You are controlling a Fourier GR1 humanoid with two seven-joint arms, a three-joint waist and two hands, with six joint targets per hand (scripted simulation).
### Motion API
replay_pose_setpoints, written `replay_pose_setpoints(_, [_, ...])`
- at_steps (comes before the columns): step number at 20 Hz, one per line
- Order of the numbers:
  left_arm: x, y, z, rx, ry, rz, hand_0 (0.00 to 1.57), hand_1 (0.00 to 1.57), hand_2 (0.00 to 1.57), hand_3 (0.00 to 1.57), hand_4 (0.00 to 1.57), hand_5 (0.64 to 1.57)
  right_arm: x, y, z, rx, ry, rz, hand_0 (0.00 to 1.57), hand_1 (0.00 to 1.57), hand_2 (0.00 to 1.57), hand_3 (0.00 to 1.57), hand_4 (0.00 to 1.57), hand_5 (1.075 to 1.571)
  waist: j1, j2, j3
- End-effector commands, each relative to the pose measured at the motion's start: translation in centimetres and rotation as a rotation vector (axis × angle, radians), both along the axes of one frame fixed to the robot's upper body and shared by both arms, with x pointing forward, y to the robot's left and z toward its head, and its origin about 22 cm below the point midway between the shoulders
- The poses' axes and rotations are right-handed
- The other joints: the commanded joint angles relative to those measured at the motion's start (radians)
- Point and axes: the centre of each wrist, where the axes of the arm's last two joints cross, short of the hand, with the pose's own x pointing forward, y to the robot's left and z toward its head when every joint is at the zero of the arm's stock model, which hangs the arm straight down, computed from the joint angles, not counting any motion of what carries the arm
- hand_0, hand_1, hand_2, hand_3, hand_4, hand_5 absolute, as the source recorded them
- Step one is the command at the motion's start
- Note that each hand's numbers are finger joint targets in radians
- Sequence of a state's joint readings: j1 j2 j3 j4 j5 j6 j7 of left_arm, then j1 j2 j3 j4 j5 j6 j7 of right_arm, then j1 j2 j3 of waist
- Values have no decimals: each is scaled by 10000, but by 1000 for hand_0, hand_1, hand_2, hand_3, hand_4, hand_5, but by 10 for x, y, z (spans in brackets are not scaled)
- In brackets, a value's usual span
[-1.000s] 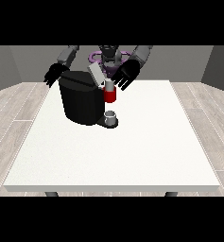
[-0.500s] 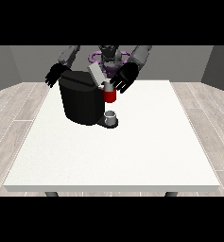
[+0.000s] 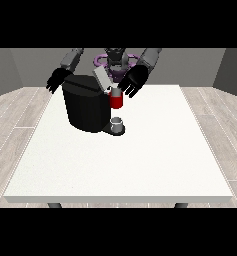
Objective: Insert the coffee pod into the coffee machine and close the lid
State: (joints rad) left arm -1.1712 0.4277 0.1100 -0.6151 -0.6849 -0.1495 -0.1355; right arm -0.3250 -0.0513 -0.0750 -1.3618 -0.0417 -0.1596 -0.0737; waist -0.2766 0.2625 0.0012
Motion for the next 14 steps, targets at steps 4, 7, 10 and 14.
replay_pose_setpoints(4, [-1,7,-4,338,140,56,1050,1050,1119,962,364,1571,-4,7,-7,155,19,-114,0,0,0,0,458,1571,133,-100,-9])
replay_pose_setpoints(7, [1,-13,-11,234,47,-83,1066,1066,1115,928,371,1571,6,3,6,-92,-29,-49,0,0,0,0,470,1571,147,-97,-11])
replay_pose_setpoints(10, [1,-4,-3,969,233,-259,567,567,810,640,235,1571,1,20,2,105,-135,288,0,0,0,0,411,1571,-38,69,-10])
replay_pose_setpoints(14, [-1,7,-18,1230,650,-37,0,0,0,0,0,1571,-7,15,-3,41,116,134,0,0,0,0,375,1571,-170,-185,-11])
